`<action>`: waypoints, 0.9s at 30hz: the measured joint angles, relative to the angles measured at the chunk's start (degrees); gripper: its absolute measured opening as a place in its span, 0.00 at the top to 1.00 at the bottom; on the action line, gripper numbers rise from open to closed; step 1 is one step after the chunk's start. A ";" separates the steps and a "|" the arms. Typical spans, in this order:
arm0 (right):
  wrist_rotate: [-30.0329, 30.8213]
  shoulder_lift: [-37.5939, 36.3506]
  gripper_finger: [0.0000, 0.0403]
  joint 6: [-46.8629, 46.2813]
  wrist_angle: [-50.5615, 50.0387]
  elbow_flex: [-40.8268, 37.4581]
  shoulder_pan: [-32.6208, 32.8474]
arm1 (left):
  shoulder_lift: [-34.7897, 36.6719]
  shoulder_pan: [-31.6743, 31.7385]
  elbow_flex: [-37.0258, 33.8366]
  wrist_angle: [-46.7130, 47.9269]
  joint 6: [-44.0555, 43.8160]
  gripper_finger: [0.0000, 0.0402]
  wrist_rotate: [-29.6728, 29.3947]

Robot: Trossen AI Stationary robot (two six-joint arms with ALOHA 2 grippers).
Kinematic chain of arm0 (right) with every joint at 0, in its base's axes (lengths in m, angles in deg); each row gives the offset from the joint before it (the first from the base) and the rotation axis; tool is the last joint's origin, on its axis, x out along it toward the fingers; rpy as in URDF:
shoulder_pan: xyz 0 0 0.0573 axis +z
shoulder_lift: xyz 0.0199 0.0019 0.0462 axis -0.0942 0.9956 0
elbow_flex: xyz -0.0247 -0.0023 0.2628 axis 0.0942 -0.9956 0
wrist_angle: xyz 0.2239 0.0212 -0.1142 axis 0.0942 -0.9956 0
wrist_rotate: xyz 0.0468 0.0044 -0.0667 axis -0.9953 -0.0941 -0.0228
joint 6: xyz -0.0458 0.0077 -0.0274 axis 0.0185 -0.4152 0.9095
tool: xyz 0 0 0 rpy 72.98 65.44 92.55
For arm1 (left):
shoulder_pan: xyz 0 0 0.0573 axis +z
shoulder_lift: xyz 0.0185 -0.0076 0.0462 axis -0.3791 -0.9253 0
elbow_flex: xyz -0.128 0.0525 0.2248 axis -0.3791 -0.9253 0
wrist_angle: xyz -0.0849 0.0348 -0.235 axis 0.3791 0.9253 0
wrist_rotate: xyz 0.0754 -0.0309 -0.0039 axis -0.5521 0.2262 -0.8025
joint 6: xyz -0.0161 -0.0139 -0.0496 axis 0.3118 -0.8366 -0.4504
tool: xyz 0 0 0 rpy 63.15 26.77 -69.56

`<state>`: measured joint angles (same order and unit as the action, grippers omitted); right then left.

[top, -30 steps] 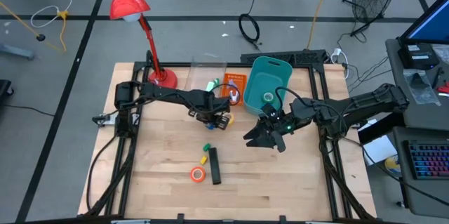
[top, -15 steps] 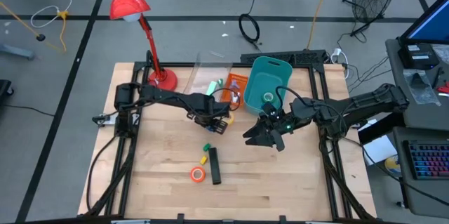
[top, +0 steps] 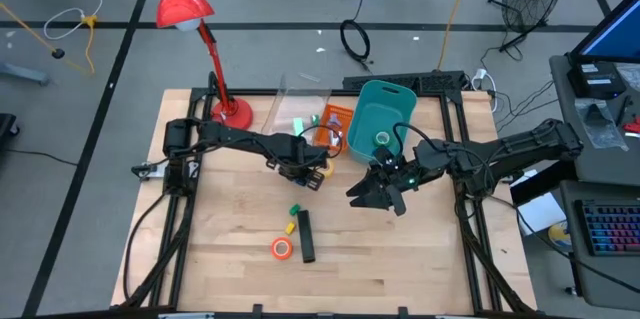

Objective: Pick and place Stapler, Stapler remover, tape
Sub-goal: Put the blue stapler into the transparent bin

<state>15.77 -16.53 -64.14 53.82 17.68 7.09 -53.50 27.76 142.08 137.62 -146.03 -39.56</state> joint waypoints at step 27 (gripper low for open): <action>-0.02 0.02 0.48 0.15 -0.02 0.00 0.00 | 1.03 -1.90 0.70 0.73 0.19 0.90 -0.68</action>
<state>15.75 -16.51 -63.99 53.80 17.68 7.09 -52.47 25.86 142.78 138.35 -145.84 -40.24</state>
